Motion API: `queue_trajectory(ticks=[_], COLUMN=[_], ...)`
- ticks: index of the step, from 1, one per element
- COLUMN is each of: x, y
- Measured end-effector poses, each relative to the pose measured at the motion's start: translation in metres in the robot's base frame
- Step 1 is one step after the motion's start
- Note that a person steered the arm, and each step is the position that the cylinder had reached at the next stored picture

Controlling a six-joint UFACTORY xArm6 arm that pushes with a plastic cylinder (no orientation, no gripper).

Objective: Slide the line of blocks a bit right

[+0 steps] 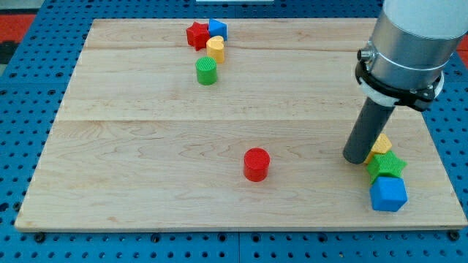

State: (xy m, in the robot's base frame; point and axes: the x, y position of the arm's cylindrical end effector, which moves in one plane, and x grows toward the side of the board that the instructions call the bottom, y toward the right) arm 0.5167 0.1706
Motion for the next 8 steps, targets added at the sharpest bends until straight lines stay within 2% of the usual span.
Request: queue_trajectory(ticks=[1,3,7,8], x=[0.0,0.033,0.041,0.038], y=[0.0,0.0,0.017,-0.004])
